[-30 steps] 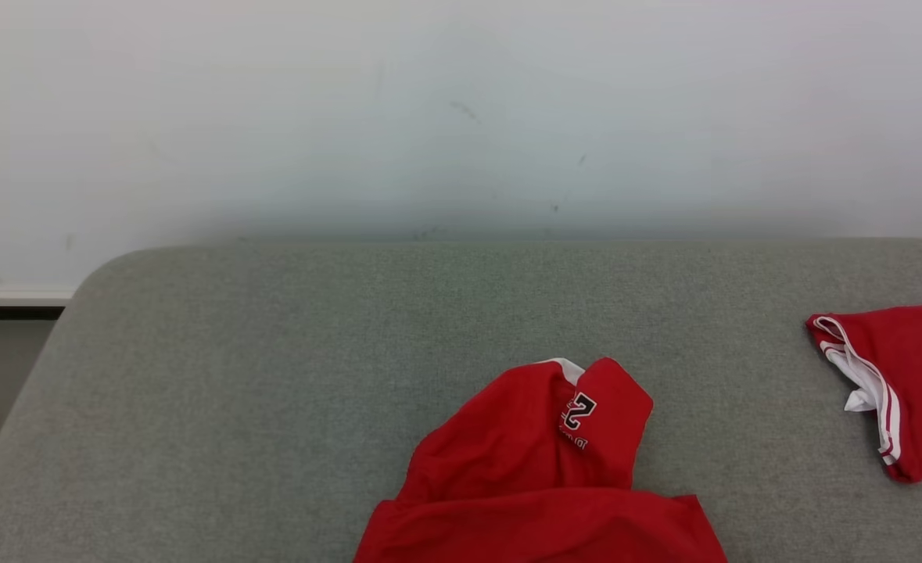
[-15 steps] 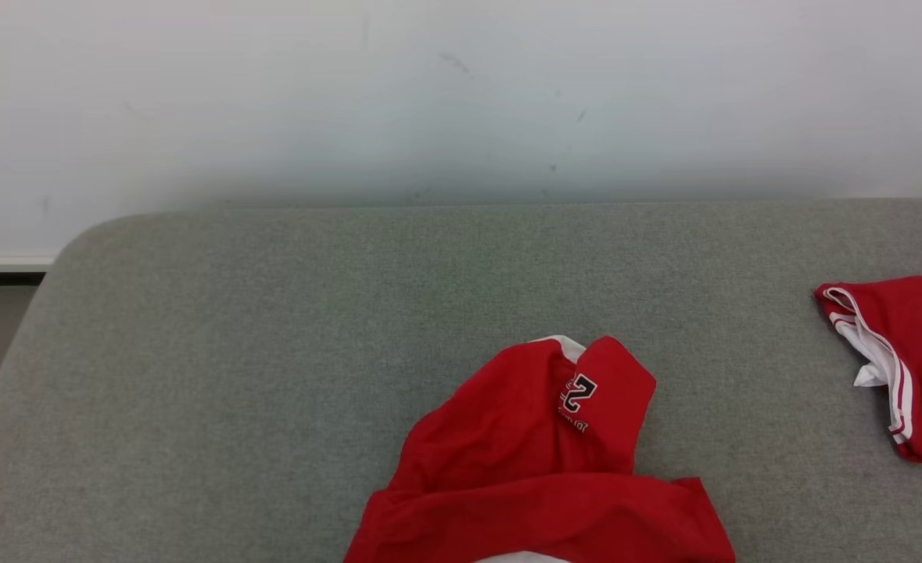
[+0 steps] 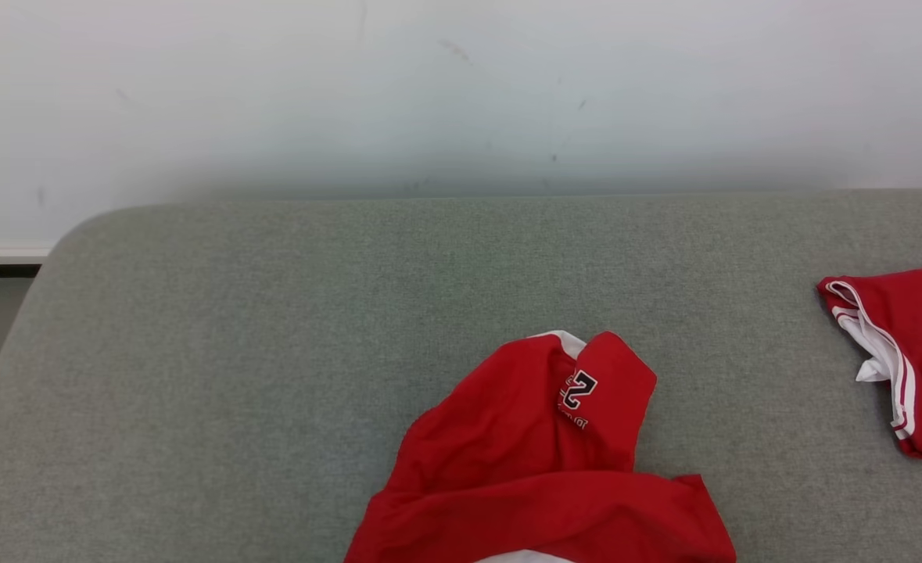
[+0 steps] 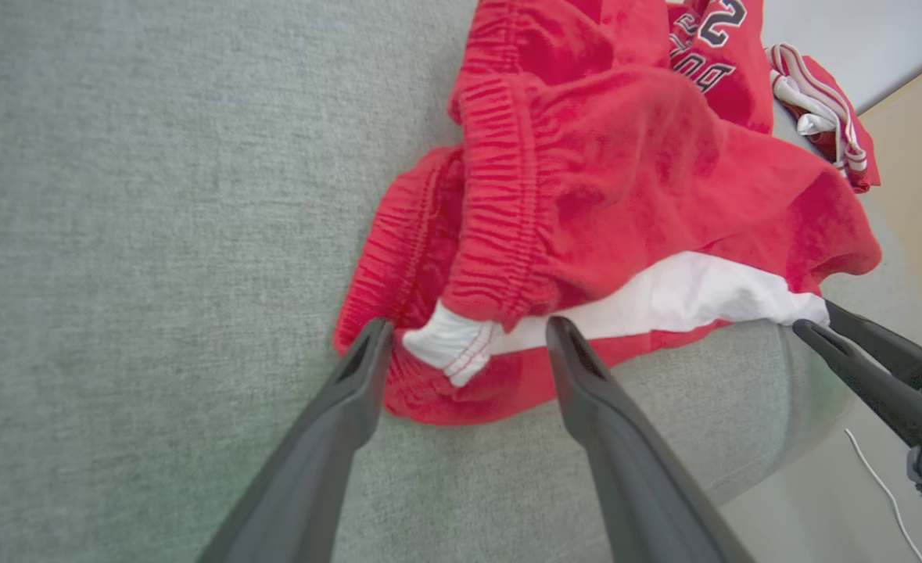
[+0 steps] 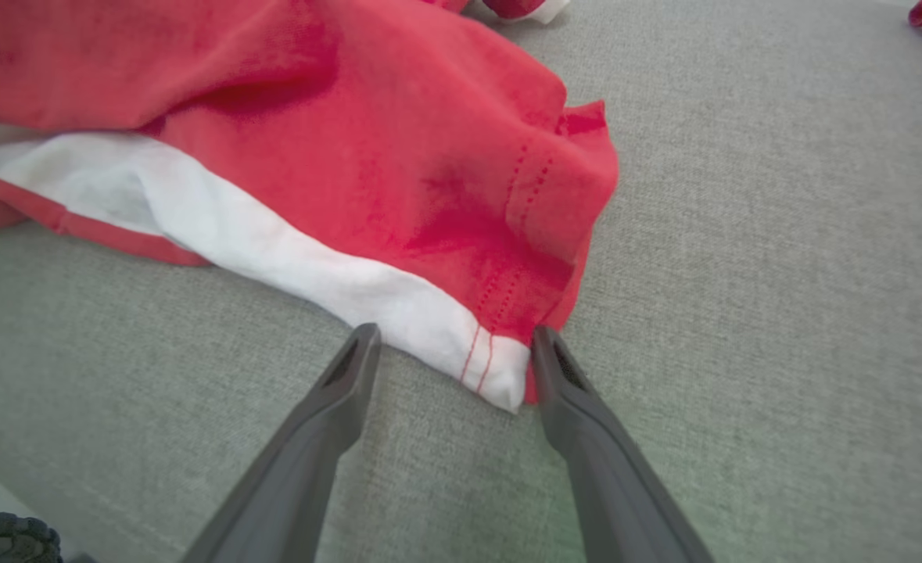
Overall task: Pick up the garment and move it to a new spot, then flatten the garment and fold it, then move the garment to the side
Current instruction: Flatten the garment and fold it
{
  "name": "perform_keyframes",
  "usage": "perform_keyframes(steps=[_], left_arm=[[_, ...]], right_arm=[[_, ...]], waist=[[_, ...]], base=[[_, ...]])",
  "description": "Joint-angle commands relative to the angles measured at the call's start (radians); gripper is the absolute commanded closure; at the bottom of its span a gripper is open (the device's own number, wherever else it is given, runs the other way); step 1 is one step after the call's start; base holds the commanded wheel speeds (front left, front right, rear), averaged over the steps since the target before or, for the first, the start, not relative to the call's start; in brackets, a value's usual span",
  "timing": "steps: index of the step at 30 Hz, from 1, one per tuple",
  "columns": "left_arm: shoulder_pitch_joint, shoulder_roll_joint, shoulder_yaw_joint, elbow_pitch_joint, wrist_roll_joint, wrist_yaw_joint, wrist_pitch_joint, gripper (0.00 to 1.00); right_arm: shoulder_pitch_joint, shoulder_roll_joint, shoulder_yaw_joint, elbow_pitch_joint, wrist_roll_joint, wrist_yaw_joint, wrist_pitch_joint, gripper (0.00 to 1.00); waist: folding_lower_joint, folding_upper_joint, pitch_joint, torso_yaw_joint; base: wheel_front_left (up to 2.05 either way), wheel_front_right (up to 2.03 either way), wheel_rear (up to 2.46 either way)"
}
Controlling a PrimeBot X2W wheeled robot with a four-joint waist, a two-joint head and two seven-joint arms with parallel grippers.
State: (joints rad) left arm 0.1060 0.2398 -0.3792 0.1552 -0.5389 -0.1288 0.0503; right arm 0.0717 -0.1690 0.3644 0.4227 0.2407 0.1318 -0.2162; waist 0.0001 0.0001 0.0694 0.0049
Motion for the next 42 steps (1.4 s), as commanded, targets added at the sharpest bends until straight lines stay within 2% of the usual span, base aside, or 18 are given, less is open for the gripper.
perform_keyframes(steps=[1, 22, 42], left_arm=[[-0.006, 0.005, -0.003, -0.003, -0.017, -0.002, 0.001, 0.0], [-0.021, 0.033, -0.028, -0.032, -0.044, -0.002, 0.005, 0.0], [-0.021, 0.036, -0.043, -0.018, -0.063, 0.005, 0.002, 0.0]], right_arm=[[-0.008, 0.0, 0.004, 0.007, 0.007, -0.003, -0.004, 0.0], [-0.026, -0.005, 0.012, 0.039, 0.02, -0.003, -0.023, 0.0], [-0.035, 0.003, 0.03, 0.026, 0.014, -0.003, -0.024, 0.0]], waist=[[-0.0001, -0.0001, -0.001, -0.001], [-0.0001, -0.0001, -0.001, -0.025], [-0.0001, -0.0001, 0.014, -0.029]], base=[[0.0, 0.0, 0.0], [0.0, 0.0, 0.0], [0.0, 0.0, 0.0]])
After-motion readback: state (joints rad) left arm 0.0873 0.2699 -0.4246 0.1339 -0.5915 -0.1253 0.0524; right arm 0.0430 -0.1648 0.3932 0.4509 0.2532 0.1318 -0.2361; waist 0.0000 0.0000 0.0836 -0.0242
